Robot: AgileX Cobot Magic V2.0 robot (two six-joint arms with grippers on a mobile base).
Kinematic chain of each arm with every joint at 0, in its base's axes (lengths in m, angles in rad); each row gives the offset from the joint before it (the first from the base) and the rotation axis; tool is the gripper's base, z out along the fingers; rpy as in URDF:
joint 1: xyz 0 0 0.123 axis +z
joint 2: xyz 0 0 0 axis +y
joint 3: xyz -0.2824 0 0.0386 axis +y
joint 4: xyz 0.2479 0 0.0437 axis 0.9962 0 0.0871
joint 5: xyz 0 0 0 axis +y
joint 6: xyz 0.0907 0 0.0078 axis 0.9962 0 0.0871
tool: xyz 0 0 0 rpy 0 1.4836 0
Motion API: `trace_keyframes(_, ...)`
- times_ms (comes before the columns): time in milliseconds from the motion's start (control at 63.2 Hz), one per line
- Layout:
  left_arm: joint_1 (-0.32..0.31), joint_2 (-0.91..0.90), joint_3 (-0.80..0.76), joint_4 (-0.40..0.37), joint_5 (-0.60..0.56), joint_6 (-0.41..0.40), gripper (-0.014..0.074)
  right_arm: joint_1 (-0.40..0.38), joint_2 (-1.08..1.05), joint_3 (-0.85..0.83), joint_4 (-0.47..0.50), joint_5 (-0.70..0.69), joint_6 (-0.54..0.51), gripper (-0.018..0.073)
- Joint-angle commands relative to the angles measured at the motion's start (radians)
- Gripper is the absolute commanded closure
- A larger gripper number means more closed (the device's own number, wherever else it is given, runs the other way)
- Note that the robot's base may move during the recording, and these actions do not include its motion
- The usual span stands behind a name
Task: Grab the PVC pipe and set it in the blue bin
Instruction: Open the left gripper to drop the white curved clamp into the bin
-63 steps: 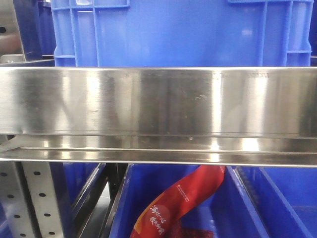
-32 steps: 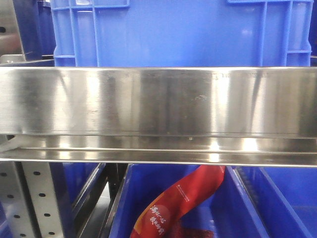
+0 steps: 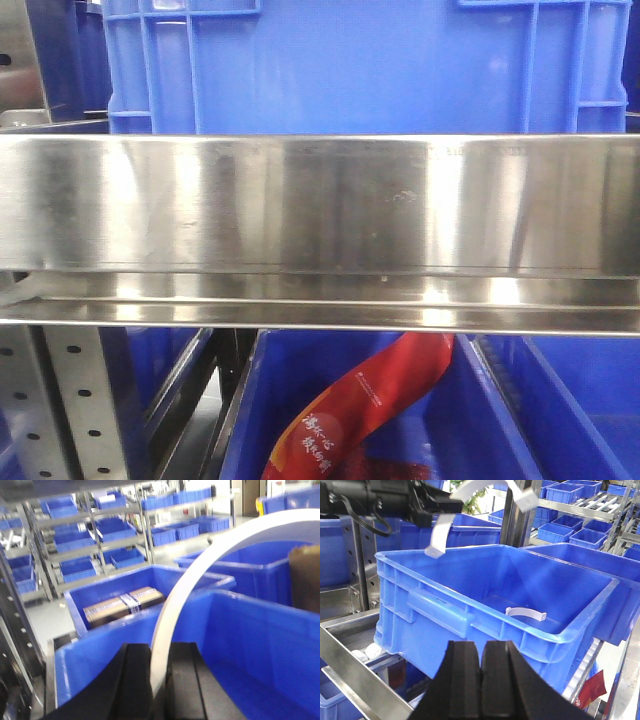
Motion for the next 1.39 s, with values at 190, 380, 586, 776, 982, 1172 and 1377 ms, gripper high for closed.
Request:
trace_keyframes(190, -0.005, 0.014, -0.015, -0.004, -0.026, -0.003, 0.0451, 0.001, -0.005, 0.001, -0.01, -0.016, 0.006, 0.0728)
trace_keyframes(380, -0.005, 0.016, -0.015, -0.004, -0.024, -0.003, 0.0382, 0.001, -0.005, 0.001, -0.01, -0.03, 0.006, 0.0728)
trace_keyframes(586, -0.019, 0.014, -0.015, -0.004, 0.003, -0.003, 0.0386, 0.001, -0.005, 0.001, -0.01, -0.03, 0.006, 0.0728)
trace_keyframes(776, -0.059, 0.001, -0.015, -0.004, 0.019, -0.003, 0.0549, 0.001, -0.005, 0.001, -0.01, -0.03, 0.006, 0.0728)
trace_keyframes(982, -0.068, -0.02, -0.015, -0.002, 0.078, -0.003, 0.0707, 0.001, -0.005, 0.001, -0.012, -0.03, 0.006, 0.0728)
trace_keyframes(1172, -0.068, -0.072, -0.015, 0.021, 0.163, -0.003, 0.0707, 0.001, -0.005, 0.001, -0.012, -0.032, 0.006, 0.0728)
trace_keyframes(1377, -0.068, -0.174, -0.015, 0.023, 0.221, -0.003, 0.0707, 0.001, -0.005, 0.001, -0.024, -0.04, 0.006, 0.0728)
